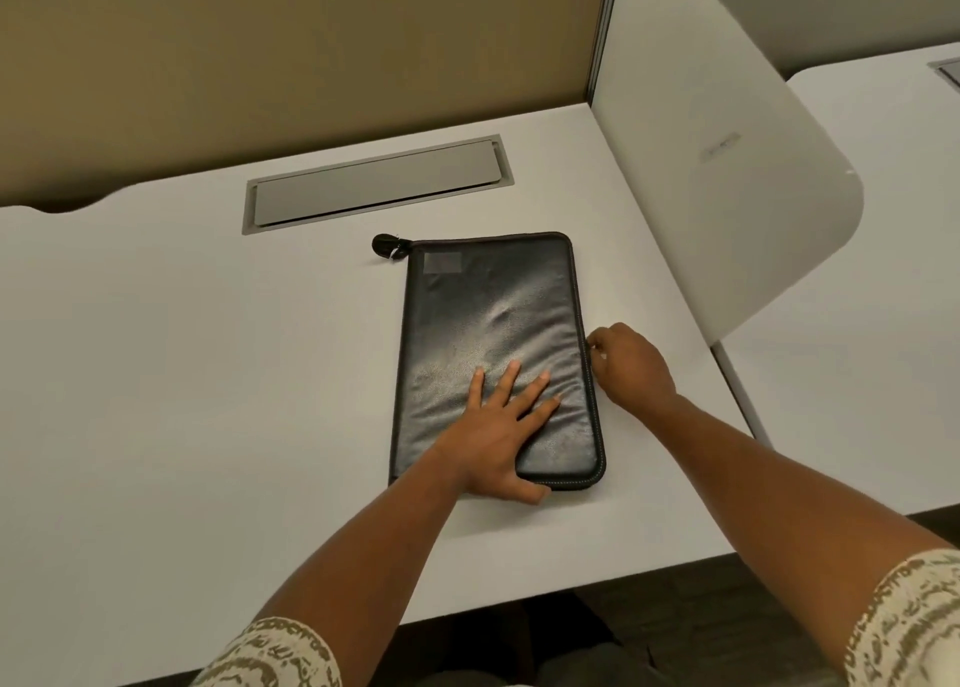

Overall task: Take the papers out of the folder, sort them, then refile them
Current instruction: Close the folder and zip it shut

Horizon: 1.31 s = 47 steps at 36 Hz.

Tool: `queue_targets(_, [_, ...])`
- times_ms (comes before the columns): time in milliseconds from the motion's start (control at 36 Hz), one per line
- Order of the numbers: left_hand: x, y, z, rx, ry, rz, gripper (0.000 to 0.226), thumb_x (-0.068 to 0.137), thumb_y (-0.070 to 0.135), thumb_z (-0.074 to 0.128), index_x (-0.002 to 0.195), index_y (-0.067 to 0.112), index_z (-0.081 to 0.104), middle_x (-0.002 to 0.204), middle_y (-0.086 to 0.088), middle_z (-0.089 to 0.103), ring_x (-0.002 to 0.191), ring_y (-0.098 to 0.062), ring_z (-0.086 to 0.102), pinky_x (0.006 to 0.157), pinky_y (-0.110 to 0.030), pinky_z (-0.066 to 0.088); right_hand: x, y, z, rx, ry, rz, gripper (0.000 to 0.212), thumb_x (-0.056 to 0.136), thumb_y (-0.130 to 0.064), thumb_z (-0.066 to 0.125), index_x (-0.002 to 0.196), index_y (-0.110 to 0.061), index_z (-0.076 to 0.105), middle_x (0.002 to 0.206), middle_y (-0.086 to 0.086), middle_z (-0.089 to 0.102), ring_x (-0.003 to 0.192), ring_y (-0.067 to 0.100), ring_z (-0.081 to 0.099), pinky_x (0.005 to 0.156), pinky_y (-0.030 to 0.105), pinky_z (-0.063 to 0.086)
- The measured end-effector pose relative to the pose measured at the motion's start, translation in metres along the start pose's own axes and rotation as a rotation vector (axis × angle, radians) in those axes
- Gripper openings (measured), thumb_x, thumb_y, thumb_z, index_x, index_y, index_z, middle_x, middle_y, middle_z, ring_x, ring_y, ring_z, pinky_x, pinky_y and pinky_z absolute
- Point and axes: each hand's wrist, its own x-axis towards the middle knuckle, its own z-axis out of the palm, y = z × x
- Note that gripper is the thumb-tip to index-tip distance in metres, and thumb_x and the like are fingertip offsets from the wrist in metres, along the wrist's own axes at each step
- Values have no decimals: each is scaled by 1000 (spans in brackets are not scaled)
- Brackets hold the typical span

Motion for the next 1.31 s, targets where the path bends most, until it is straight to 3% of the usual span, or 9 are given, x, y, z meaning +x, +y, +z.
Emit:
queue_targets(111, [-2, -2, 1, -11, 11, 7, 112, 75, 84, 46, 159, 28, -3, 166, 0, -15, 148, -33, -28, 115, -67, -12, 8, 3, 4, 11, -8, -1, 19, 99, -17, 55, 103, -9, 72, 95, 10, 65, 86, 29, 61, 69, 34, 45])
queue_targets(417, [5, -5, 5, -32, 51, -21, 110, 75, 83, 47, 159, 27, 5, 168, -1, -7, 150, -33, -22, 115, -69, -6, 38, 12, -8, -139, -5, -37, 16, 100, -12, 54, 104, -14, 69, 102, 6, 62, 94, 29, 59, 66, 32, 37])
queue_targets(639, [8, -4, 11, -37, 67, -36, 109, 76, 85, 44, 159, 26, 7, 168, -1, -6, 150, -33, -21, 115, -69, -5, -6, 23, -5, -181, -16, -207, 8, 97, -11, 60, 96, -12, 67, 93, 5, 62, 86, 28, 54, 59, 34, 42])
queue_targets(750, [12, -3, 11, -29, 88, -56, 108, 76, 86, 40, 160, 26, 5, 168, 0, -6, 150, -32, -21, 115, -69, -4, -37, 25, 3, -155, -9, -212, 5, 94, -8, 64, 92, -11, 67, 89, 4, 61, 82, 28, 55, 57, 32, 37])
queue_targets(944, [21, 0, 9, -13, 82, -112, 108, 77, 87, 36, 159, 27, 1, 167, -1, -10, 150, -32, -24, 115, -68, -8, -87, 25, 16, -67, 13, -110, 7, 92, -4, 64, 92, -10, 67, 87, 4, 60, 78, 25, 52, 54, 40, 45])
queue_targets(1194, [11, 6, 19, -45, 154, -172, 93, 83, 89, 16, 159, 35, 7, 166, -4, -15, 150, -26, -24, 118, -61, -7, -126, 11, 24, 111, 89, 54, 9, 96, -9, 65, 97, -5, 73, 82, 8, 65, 72, 21, 59, 62, 31, 47])
queue_targets(1306, [1, -1, 19, -122, 141, -176, 86, 89, 83, 16, 159, 35, 6, 166, 1, -17, 149, -21, -28, 119, -60, -9, -130, 8, 26, 173, 120, 112, 12, 96, -10, 64, 102, -6, 74, 84, 9, 66, 72, 17, 57, 65, 28, 46])
